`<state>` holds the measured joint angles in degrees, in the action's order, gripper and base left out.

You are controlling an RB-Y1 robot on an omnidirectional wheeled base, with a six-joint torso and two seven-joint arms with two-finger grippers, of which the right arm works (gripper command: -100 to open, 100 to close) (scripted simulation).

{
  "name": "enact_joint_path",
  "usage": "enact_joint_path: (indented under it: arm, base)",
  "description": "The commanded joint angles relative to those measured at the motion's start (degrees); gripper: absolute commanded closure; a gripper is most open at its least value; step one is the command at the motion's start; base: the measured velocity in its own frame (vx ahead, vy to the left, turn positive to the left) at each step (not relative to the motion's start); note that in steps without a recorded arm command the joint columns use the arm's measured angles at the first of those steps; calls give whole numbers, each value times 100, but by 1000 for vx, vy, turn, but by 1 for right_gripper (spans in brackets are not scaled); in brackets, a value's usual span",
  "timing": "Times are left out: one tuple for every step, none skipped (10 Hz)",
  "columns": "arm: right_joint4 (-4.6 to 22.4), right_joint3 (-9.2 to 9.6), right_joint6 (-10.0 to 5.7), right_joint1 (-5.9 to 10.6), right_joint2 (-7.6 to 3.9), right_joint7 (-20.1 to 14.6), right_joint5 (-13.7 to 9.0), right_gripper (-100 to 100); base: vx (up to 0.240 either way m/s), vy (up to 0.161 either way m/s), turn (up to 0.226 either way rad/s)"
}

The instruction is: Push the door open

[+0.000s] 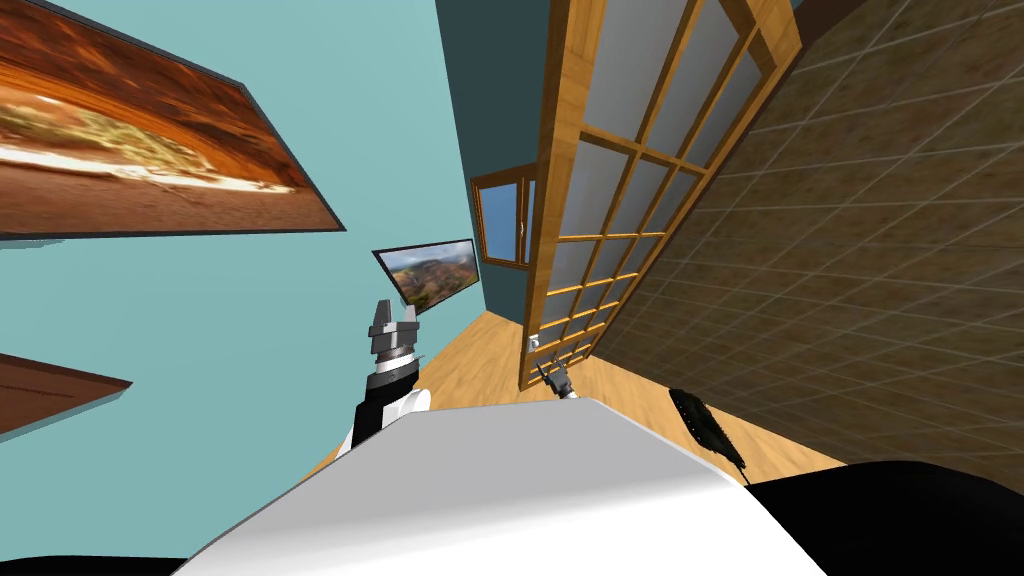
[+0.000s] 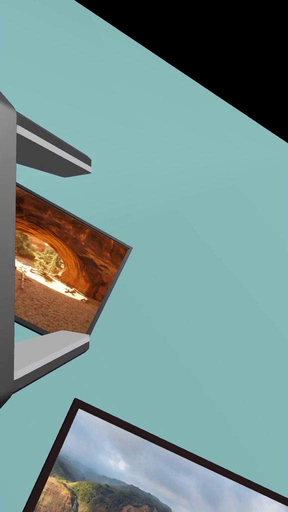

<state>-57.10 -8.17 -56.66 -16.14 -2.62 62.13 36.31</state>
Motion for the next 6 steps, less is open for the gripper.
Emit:
enact_joint_path:
  arm:
    - [221, 96, 102, 265, -19, 127, -142, -100]
    - [371, 166, 176, 451, -25, 210, -242, -100]
    - [525, 238, 252, 627, -26, 296, -345, -100]
    - [679, 311, 328, 806, -24, 382, -448, -100]
    - [832, 382, 403, 998, -19, 467, -550, -100]
    - [832, 382, 403, 1023, -19, 467, -550, -100]
  base:
    - [13, -3, -29]
    - [11, -4, -38]
    - [13, -4, -36]
    - [14, -5, -37]
    - [16, -8, -37]
    - [12, -5, -6]
